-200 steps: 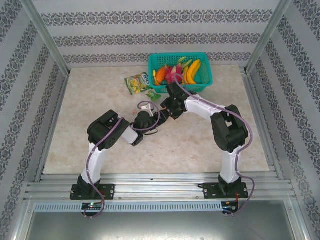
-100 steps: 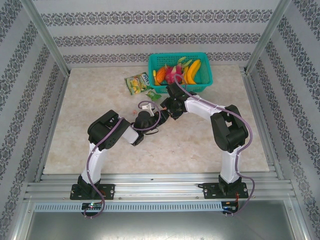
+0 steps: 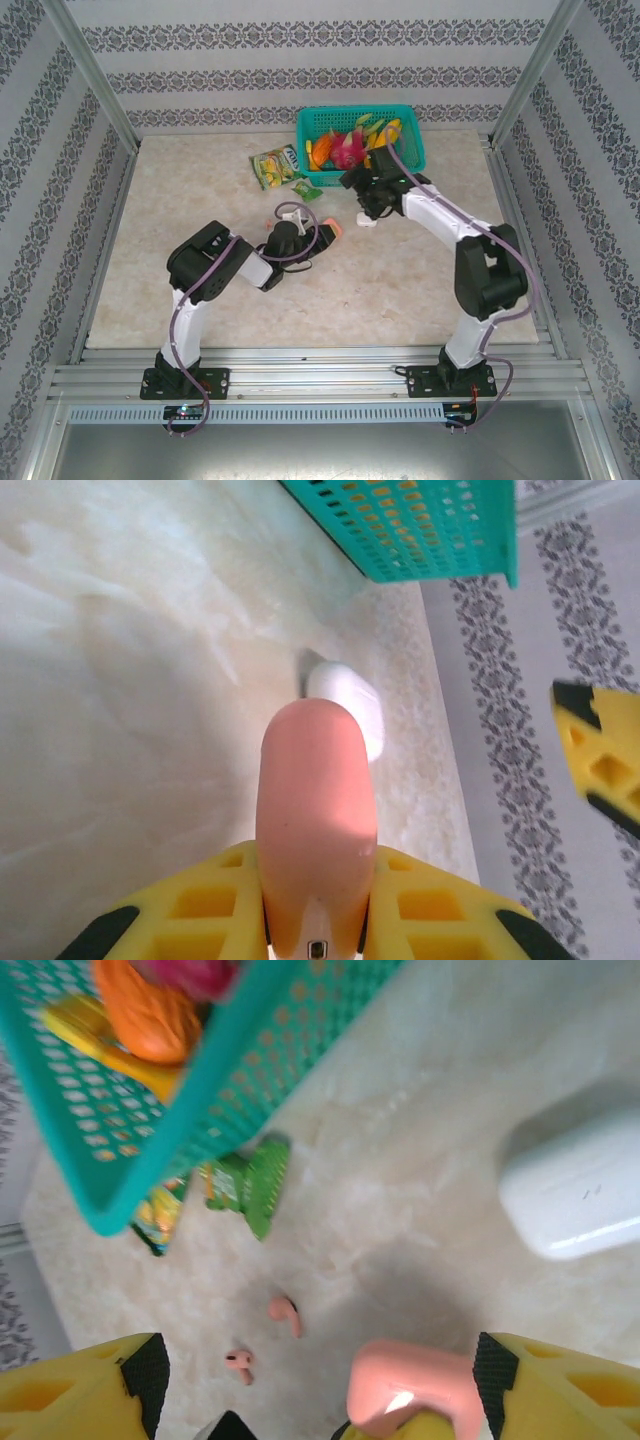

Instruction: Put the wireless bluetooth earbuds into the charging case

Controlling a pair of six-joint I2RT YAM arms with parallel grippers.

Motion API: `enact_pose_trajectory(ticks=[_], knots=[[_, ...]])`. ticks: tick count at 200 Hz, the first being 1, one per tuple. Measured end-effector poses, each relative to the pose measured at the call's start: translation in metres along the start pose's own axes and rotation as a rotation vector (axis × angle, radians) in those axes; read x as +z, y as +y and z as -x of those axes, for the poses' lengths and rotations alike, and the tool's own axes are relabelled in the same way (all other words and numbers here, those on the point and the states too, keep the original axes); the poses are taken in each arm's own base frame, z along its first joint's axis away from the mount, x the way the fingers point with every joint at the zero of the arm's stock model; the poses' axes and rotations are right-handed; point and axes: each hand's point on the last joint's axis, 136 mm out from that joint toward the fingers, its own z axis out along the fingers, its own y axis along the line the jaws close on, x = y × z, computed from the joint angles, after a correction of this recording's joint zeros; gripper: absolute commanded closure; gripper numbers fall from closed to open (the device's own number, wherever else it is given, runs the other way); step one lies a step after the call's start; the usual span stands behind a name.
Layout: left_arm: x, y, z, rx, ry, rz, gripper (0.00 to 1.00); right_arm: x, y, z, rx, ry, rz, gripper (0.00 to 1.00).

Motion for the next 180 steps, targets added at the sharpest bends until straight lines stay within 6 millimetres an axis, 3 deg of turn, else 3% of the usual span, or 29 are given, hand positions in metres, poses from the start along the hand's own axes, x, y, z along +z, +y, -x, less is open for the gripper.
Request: enact_pose_trajectory(ticks=[27, 73, 115, 136, 180], knots=[[-0.011, -0.023, 0.016, 0.060, 0.079, -0.060, 0.90, -0.018, -0.006, 0.007, -0.121, -0.035, 0.112, 0.17], [-0.036, -0.062, 0.039, 0.193, 0.230, -0.128, 0.89, -0.022, -0.009, -0.031, -0.343, 0.027, 0.341, 0.19], [-0.059, -0.102, 0.049, 0.310, 0.324, -0.190, 0.89, -0.025, -0.009, -0.055, -0.435, 0.076, 0.488, 0.19], [-0.065, -0.107, 0.049, 0.332, 0.357, -0.192, 0.89, -0.029, -0.004, -0.060, -0.465, 0.084, 0.539, 0.20], [-0.068, -0.099, 0.040, 0.322, 0.413, -0.168, 0.89, -0.043, 0.011, -0.062, -0.512, 0.075, 0.617, 0.20]])
